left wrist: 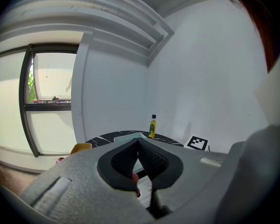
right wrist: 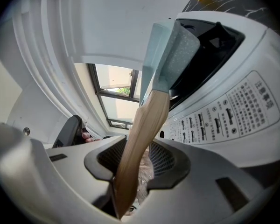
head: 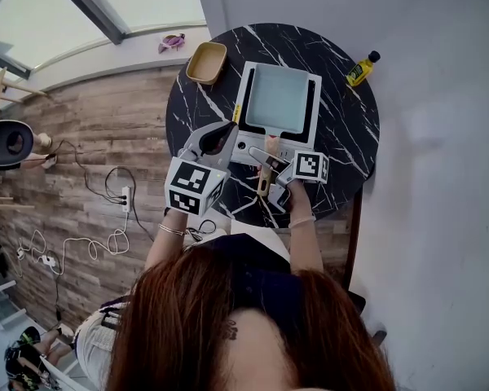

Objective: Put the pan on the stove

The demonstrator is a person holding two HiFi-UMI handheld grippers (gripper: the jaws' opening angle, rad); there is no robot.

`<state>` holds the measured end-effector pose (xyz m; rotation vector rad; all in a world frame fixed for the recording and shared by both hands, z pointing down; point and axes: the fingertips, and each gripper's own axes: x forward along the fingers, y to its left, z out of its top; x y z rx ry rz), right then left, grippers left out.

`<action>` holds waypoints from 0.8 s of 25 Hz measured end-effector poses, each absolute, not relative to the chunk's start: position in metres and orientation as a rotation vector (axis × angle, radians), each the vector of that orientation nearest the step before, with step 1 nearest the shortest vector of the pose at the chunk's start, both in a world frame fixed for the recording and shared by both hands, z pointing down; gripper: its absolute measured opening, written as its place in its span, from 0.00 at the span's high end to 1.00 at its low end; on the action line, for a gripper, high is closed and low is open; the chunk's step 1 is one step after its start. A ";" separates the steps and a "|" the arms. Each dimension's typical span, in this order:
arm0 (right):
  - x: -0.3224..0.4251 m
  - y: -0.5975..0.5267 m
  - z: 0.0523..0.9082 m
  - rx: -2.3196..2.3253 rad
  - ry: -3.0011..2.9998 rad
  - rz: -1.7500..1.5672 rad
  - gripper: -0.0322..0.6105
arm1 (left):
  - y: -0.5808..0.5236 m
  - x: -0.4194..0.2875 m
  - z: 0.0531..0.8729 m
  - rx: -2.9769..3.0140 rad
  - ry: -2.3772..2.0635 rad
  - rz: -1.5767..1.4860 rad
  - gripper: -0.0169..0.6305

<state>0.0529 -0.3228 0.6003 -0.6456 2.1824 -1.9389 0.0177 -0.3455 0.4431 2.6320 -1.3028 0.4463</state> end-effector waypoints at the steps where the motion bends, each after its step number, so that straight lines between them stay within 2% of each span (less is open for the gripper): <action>1: 0.054 -0.322 0.600 -0.650 2.177 -1.938 0.71 | -0.345 0.018 0.443 2.634 -1.301 0.446 0.96; 20: 0.077 -0.312 0.593 -0.764 2.120 -1.881 0.72 | -0.331 0.020 0.432 2.675 -1.265 0.425 0.96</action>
